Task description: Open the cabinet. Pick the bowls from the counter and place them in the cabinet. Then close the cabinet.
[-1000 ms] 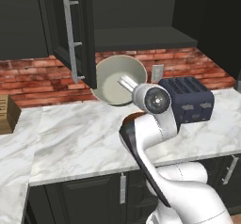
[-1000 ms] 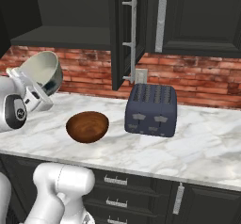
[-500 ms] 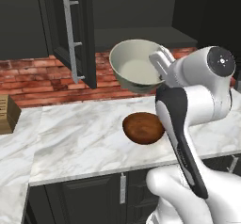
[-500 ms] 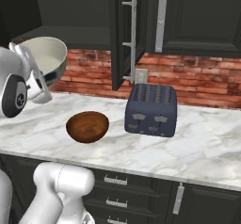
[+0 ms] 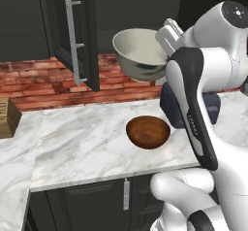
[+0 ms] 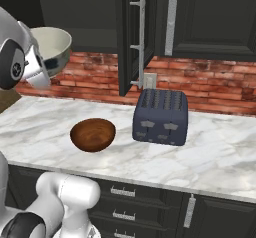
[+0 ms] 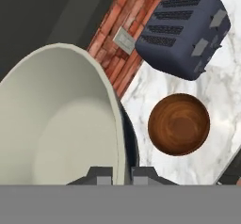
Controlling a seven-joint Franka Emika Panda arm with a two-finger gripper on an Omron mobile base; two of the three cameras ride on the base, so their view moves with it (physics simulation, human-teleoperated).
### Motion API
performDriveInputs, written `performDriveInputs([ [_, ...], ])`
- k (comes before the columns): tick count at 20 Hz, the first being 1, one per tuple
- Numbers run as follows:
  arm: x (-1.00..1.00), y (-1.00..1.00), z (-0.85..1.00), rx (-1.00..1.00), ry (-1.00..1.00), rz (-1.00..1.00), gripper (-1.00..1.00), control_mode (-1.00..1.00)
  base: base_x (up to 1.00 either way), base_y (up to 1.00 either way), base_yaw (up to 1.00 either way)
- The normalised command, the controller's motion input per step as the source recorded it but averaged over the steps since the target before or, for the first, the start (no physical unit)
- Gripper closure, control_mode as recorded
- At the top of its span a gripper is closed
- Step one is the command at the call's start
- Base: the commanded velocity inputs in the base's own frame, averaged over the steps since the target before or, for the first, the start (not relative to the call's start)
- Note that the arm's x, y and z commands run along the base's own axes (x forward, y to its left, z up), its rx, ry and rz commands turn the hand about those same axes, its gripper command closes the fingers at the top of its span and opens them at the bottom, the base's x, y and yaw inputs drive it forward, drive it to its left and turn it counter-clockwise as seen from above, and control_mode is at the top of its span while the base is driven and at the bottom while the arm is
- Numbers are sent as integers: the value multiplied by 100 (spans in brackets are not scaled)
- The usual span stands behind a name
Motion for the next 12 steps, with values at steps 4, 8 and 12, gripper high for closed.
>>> performDriveInputs([
  [4, 0, 12, 7, 0, -10, 0, 100, -100, 0, 0, 0],
  [8, 1, 9, 0, 0, -23, 0, 100, -100, 0, 0, 0],
  [12, 23, 29, 0, 0, -22, 0, 100, -100, 0, 0, 0],
])
